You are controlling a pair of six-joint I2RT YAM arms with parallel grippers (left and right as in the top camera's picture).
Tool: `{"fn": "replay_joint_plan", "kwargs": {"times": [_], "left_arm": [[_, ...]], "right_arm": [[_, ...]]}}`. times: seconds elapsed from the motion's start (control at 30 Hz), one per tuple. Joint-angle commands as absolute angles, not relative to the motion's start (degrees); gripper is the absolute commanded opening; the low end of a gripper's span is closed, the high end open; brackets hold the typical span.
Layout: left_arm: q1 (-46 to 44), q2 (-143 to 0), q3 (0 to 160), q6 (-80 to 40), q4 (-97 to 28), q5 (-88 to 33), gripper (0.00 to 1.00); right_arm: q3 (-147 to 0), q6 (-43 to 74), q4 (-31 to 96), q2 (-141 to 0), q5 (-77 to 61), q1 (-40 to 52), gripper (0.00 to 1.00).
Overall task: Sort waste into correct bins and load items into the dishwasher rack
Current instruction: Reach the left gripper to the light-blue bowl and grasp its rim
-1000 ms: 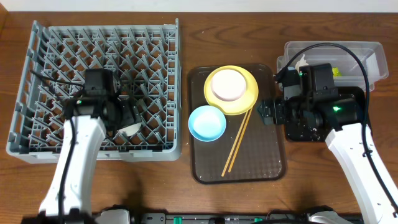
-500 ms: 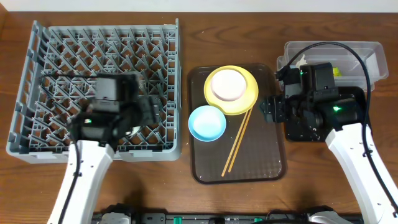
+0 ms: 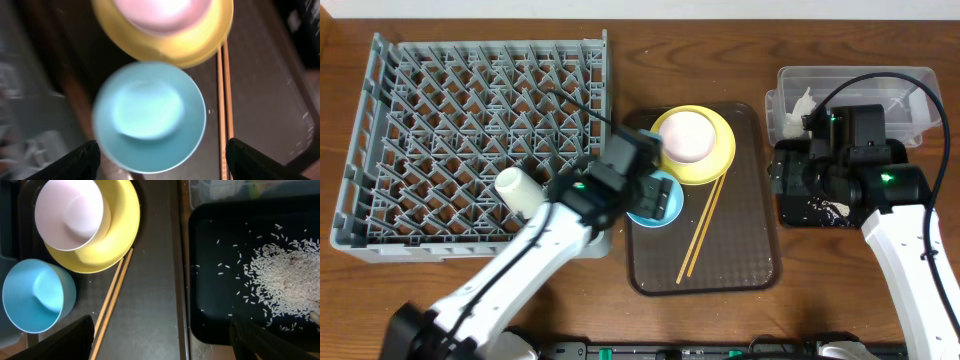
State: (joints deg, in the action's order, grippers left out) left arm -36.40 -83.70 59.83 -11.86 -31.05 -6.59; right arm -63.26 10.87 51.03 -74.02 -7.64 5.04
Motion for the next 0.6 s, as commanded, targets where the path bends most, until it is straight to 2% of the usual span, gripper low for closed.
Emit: {"fn": "replay_joint_plan", "kwargs": {"times": [0.0,0.27,0.57], "left_arm": [[-40.47,-87.72,60.88,-11.07,-30.72,-1.78,0.82],[-46.52,-93.78,60.88,-10.74,-28.99,-0.38,0.81],[-48.73,-100.03,60.88,-10.74,-27.24,-0.36,0.65]], "right_arm": [[-64.49,11.73,51.05,-73.41,-7.05,4.29,0.86],[-64.45,11.73,51.05,-73.41,-7.05,4.29,0.86],[-64.45,11.73,51.22,-73.41,-7.07,4.29,0.86]]}}
